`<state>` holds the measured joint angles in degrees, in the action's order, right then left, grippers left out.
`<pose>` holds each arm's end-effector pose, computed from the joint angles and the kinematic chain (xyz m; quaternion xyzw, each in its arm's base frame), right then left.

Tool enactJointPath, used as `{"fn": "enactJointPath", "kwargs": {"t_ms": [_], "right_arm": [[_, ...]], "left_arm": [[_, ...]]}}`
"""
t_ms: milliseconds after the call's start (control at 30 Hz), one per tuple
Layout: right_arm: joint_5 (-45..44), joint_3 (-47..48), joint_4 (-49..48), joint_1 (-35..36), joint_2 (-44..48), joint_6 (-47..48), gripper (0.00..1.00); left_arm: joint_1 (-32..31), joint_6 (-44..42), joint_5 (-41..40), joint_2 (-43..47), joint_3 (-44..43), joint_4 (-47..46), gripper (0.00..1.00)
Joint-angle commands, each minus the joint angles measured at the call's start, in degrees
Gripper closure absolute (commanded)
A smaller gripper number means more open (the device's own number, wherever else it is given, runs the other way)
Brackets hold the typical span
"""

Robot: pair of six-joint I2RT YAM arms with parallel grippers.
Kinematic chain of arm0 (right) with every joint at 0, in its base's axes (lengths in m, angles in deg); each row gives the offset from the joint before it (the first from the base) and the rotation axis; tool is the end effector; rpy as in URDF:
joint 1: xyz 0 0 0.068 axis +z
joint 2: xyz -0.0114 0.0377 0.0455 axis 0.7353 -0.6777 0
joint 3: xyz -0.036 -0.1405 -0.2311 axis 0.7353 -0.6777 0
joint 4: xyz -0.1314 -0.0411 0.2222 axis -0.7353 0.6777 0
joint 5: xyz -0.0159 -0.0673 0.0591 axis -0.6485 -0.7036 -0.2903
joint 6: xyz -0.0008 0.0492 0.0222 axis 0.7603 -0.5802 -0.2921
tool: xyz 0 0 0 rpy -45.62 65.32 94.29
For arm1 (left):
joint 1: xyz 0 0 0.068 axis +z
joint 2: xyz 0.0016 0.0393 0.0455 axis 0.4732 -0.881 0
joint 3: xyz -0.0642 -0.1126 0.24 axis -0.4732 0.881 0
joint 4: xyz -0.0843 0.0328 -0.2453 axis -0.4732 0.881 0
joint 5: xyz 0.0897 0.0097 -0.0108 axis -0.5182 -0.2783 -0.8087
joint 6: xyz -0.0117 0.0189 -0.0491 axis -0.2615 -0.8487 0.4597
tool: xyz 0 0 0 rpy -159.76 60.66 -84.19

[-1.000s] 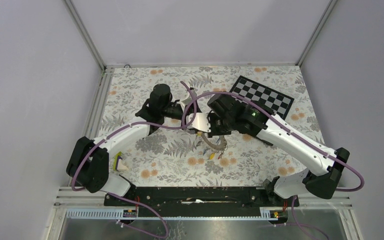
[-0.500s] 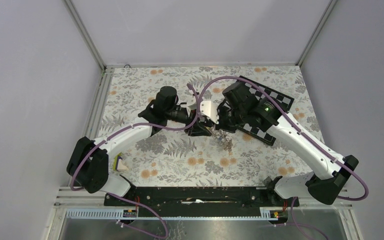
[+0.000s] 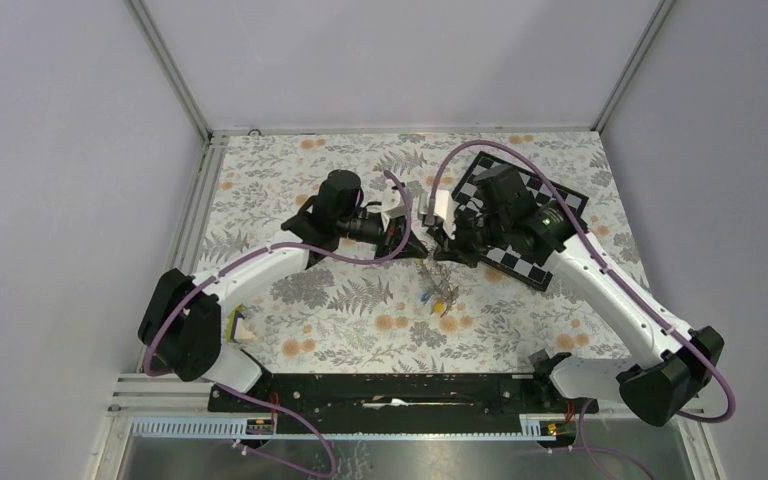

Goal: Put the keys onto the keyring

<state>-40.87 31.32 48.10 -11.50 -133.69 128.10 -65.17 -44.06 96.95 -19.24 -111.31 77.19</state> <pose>0.1994 0.1669 0.3623 -0.6201 0.6403 0.2391 0.3853 0.2448 -0.2219 0.2930 0.5330 0.5574 -0.5104 0.3804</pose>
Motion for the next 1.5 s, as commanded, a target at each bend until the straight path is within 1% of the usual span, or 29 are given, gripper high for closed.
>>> {"fn": "enactJointPath", "kwargs": {"t_ms": [0,33,100,133,167,233,300,433,533,633,700,833,933,1000,1067,1200,1367,1467], "right_arm": [[11.53,-3.76,-10.05,-3.44,4.77,-4.31,1.0],[12.83,-5.04,-11.34,-4.01,5.11,-5.1,1.0],[14.22,-6.88,-14.45,-4.88,5.82,-7.15,1.0],[14.9,-7.74,-15.73,-5.44,6.1,-8.15,1.0],[15.93,-8.62,-17.21,-6.06,6.49,-9.09,1.0],[18.25,-10.37,-20.02,-7.54,7.11,-11.19,1.0],[20.47,-11.62,-22.0,-8.47,7.28,-12.68,1.0],[24.83,-14.78,-29.1,-10.12,7.07,-18.08,1.0],[26.78,-16.67,-33.6,-10.97,6.39,-22.69,1.0],[28.13,-17.51,-36.78,-11.88,5.7,-25.96,1.0],[29.29,-18.0,-39.68,-12.41,5.16,-29.15,1.0],[30.65,-18.37,-43.06,-13.06,4.27,-32.92,1.0],[31.06,-18.51,-44.31,-13.24,3.81,-34.4,1.0],[31.62,-18.89,-45.06,-13.48,3.54,-36.06,1.0],[32.44,-19.41,-48.35,-13.72,3.45,-37.71,1.0],[34.02,-21.2,-53.04,-14.06,3.21,-41.77,1.0],[36.2,-24.12,-61.58,-14.54,2.86,-48.66,1.0],[36.97,-24.81,-64.08,-14.63,2.67,-50.44,1.0]], "left_arm": [[-0.1,-0.81,-3.21,0.46,-3.9,-0.74,1.0],[-0.08,-0.35,-3.01,0.56,-4.01,-0.8,1.0],[-0.07,-0.05,-2.06,0.95,-4.0,-0.44,0.93],[-0.07,-0.35,-1.61,1.21,-3.98,0.14,0.88],[-0.07,-1.41,-1.05,1.7,-4.05,1.32,0.79],[-0.07,-4.15,-0.74,2.7,-4.06,3.75,0.66],[0.05,-6.67,-1.72,3.86,-4.18,7.14,0.58],[0.87,-10.67,-3.37,6.02,-5.32,12.2,0.48],[1.39,-14.66,-3.98,7.41,-6.56,17.99,0.42],[1.42,-17.43,-3.01,8.51,-7.53,22.08,0.41],[1.42,-17.67,-1.95,9.01,-7.74,23.75,0.42],[1.43,-19.0,2.27,9.58,-8.03,27.06,0.55],[1.4,-18.51,5.28,8.82,-7.49,26.92,0.59],[1.42,-17.36,5.88,7.69,-7.39,26.08,0.62],[1.41,-16.38,5.79,6.72,-7.14,24.82,0.62],[1.42,-11.02,3.83,5.99,-5.39,17.91,0.62],[1.5,-7.18,1.4,5.76,-4.24,12.76,0.61],[1.99,-3.42,1.13,5.76,-3.05,8.56,0.61]]}}
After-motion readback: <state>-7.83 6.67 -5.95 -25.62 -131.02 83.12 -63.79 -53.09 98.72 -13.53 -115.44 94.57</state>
